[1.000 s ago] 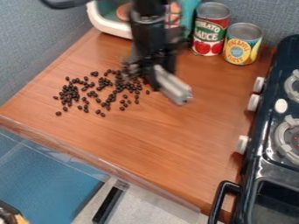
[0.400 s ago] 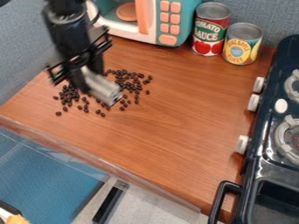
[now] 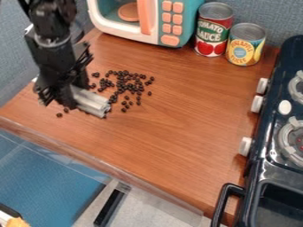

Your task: Sweep into pile

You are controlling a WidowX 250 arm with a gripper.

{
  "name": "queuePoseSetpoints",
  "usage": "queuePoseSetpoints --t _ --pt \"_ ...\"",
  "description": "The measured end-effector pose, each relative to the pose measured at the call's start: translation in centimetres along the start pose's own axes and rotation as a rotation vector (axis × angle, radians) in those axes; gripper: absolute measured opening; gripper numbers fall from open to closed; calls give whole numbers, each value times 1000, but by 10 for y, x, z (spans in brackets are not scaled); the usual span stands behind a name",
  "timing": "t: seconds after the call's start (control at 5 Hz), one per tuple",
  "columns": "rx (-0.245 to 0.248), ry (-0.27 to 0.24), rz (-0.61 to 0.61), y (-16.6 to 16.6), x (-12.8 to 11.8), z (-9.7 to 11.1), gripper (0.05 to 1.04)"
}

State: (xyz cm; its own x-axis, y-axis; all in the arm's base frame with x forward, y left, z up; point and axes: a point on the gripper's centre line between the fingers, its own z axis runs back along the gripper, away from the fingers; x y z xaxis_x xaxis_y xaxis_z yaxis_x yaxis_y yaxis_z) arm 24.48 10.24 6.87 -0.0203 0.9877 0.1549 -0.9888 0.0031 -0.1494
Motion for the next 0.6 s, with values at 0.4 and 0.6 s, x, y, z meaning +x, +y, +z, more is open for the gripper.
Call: queuePoseSetpoints --t 0.4,0.6 --pt "49 -79 49 8 17 -28 385" --pt "61 -92 41 10 20 -38 385"
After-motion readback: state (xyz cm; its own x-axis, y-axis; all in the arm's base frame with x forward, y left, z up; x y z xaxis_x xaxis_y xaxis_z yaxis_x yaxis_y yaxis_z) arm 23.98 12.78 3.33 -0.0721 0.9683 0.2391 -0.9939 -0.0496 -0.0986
